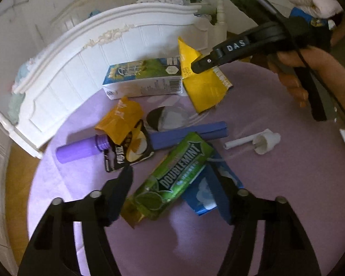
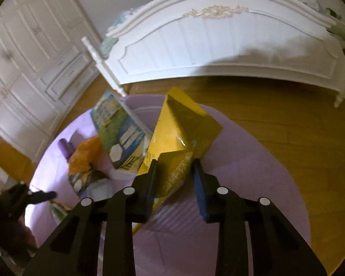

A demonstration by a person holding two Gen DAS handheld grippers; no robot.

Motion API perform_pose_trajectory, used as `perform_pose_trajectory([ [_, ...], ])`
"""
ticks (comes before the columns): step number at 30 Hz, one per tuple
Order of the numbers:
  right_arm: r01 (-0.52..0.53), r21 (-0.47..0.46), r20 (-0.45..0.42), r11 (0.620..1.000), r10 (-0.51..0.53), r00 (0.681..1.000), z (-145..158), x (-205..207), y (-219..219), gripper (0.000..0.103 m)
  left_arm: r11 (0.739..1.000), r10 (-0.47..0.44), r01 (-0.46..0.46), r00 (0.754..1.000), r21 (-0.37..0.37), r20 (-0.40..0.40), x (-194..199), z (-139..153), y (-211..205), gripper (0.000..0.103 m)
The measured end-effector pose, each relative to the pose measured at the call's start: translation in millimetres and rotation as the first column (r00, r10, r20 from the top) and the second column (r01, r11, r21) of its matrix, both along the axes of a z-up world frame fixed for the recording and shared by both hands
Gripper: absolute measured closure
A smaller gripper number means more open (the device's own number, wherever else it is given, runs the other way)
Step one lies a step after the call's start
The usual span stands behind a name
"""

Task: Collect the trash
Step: 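Grasp green Doublemint pack with left tool while right tool grasps yellow packet, then carry Doublemint pack and yellow packet over the black bin, open both tools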

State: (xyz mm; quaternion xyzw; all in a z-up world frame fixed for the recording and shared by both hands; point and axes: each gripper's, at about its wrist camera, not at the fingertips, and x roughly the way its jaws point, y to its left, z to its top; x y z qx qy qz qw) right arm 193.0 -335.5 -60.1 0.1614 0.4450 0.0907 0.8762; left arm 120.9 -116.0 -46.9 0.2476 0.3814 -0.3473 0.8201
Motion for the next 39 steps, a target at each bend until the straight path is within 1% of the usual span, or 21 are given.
perform_pose_trajectory([
  [1, 0.001, 0.009, 0.013, 1.0, -0.001, 1.0, 1.2, -4.3, -0.8, 0.076, 1.0, -0.001, 0.001, 1.0, -0.002, -0.002, -0.5, -0.5, 0.1, 0.049],
  [5, 0.01, 0.056, 0.074, 0.998, -0.014, 0.997, 11.5, -22.5, -6.6, 0.078, 1.0, 0.022, -0.022, 1.0, -0.005, 0.019, -4.9, -2.5, 1.2, 0.061],
  [8, 0.017, 0.079, 0.112, 0.997, -0.026, 0.993, 21.8, -33.5, -8.4, 0.078, 0.997, 0.064, -0.063, 0.998, -0.042, 0.012, -4.1, 0.4, 7.3, 0.067],
  [10, 0.016, 0.094, 0.148, 0.995, -0.03, 0.989, 29.5, -45.1, -8.3, 0.078, 0.994, 0.089, -0.088, 0.996, -0.064, 0.013, -4.5, 2.6, 11.5, 0.068],
  [15, 0.017, 0.095, 0.214, 0.995, -0.037, 0.976, 48.9, -70.0, -4.7, 0.078, 0.98, 0.155, -0.151, 0.988, -0.128, 0.022, -10.0, 12.3, 27.9, 0.071],
  [19, 0.001, 0.086, 0.246, 0.996, -0.022, 0.969, 63.5, -84.3, 5.0, 0.078, 0.961, 0.218, -0.209, 0.976, -0.183, 0.03, -17.2, 24.4, 46.9, 0.072],
  [25, -0.055, 0.069, 0.281, 0.996, 0.033, 0.959, 84.1, -95.0, 32.1, 0.078, 0.919, 0.312, -0.292, 0.949, -0.263, 0.036, -35.7, 42.5, 86.2, 0.074],
  [28, -0.098, 0.056, 0.296, 0.994, 0.077, 0.952, 93.8, -100.5, 53.0, 0.078, 0.89, 0.365, -0.341, 0.931, -0.303, 0.025, -45.8, 49.9, 111.8, 0.074],
  [32, -0.161, 0.038, 0.306, 0.986, 0.142, 0.941, 103.9, -105.6, 84.4, 0.078, 0.862, 0.416, -0.386, 0.909, -0.328, 0.026, -57.7, 55.1, 138.7, 0.074],
  [36, -0.233, 0.022, 0.303, 0.972, 0.215, 0.928, 110.0, -110.8, 124.5, 0.078, 0.824, 0.481, -0.441, 0.876, -0.357, 0.028, -78.1, 61.3, 171.3, 0.074],
  [39, -0.292, 0.006, 0.293, 0.956, 0.278, 0.915, 111.1, -114.3, 158.4, 0.078, 0.788, 0.54, -0.492, 0.841, -0.37, 0.031, -91.4, 62.4, 198.3, 0.074],
])
